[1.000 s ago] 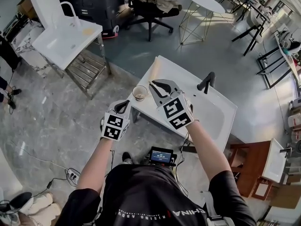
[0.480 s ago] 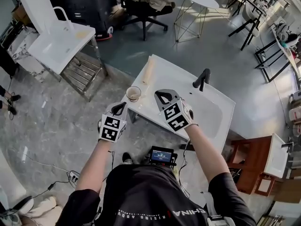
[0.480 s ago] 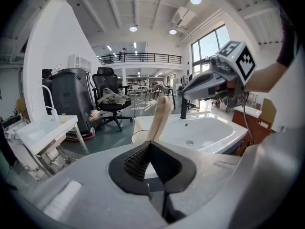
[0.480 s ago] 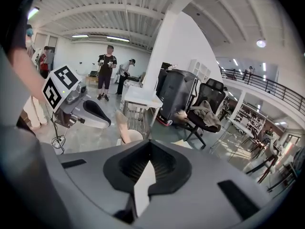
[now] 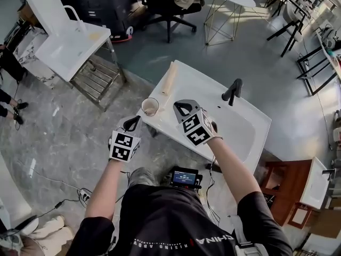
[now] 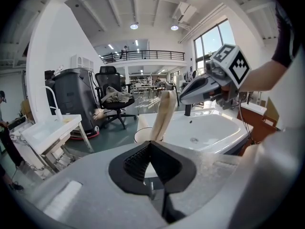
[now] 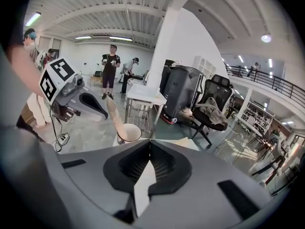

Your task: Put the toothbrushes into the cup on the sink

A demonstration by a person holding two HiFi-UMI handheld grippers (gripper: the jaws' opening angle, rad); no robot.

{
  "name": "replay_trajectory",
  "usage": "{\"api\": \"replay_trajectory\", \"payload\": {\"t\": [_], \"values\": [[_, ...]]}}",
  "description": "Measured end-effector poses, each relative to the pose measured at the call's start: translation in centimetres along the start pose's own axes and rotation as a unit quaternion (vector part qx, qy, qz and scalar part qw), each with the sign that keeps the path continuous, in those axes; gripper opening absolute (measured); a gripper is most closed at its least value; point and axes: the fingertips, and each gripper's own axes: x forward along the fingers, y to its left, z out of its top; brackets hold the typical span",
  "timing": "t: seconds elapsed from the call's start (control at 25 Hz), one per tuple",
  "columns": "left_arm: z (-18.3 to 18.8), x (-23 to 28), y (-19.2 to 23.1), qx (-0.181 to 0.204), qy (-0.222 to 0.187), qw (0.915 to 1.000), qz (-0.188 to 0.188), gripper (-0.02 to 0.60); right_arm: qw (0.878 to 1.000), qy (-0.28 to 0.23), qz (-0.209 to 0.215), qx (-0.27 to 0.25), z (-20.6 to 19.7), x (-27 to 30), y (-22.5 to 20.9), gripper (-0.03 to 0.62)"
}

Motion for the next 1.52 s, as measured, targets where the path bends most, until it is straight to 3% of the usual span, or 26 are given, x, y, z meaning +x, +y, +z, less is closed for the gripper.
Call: {"api": "replay_trajectory", "payload": {"t": [0.84,1.28,1.52], "values": [[-2.5,7.7,7.7,-0.031,0.028,0.9982,-0.044,0.005,0.994,0.099,0.04,0.014,-4.8,16.7,-2.4,0.094],[-3.8,9.7,8.8,-0.046,0.046,0.9963,-0.056,0.005,0.99,0.119,0.074,-0.017,-6.8,19.7,-3.1,0.144],[-4.0,10.3,9.0,-0.047,0.048,0.9962,-0.054,0.005,0.989,0.123,0.075,-0.038,-7.4,20.4,-3.1,0.123]]}}
